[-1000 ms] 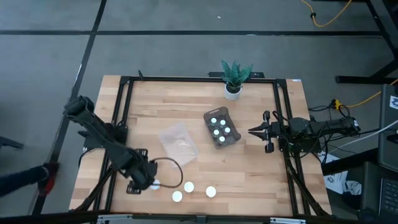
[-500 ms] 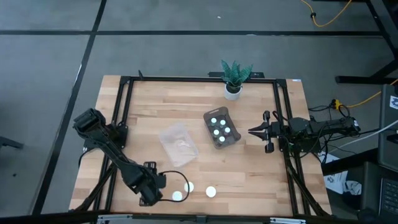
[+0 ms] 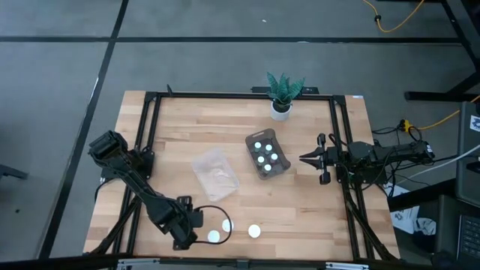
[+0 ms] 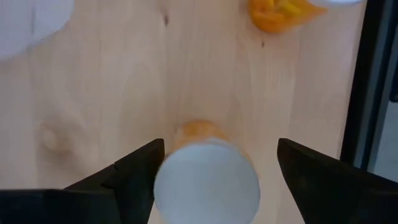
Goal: Pick and place medicine bottles into bin by pill shape (circle, oval)
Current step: Put the large orange pill bottle into the transparent bin
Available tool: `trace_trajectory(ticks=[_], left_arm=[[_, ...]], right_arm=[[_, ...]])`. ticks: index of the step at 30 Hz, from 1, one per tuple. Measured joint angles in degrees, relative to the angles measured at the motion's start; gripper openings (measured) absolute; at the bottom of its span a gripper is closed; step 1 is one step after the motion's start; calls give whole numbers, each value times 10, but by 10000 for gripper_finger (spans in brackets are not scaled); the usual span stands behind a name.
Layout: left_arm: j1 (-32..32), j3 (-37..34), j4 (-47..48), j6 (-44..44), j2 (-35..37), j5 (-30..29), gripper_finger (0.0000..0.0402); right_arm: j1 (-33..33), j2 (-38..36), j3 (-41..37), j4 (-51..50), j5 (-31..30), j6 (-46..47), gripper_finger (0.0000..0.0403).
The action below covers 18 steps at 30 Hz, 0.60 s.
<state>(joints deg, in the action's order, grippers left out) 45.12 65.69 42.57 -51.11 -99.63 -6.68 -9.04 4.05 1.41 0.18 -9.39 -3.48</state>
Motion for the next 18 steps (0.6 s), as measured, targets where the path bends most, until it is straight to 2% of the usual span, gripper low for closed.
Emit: trace_trajectory(ticks=[5, 11, 14, 18], left_arm=[[0, 0, 4, 0, 0, 11, 287], [-2, 0, 4, -15, 0, 12, 241], [-2, 0, 8, -57, 0, 22, 210], [-7, 1, 30, -110, 1, 67, 182]], right_arm=[[0, 0, 0, 0, 0, 0, 43], [0, 0, 0, 0, 0, 0, 43], [0, 0, 0, 0, 0, 0, 43], [0, 0, 0, 0, 0, 0, 43]])
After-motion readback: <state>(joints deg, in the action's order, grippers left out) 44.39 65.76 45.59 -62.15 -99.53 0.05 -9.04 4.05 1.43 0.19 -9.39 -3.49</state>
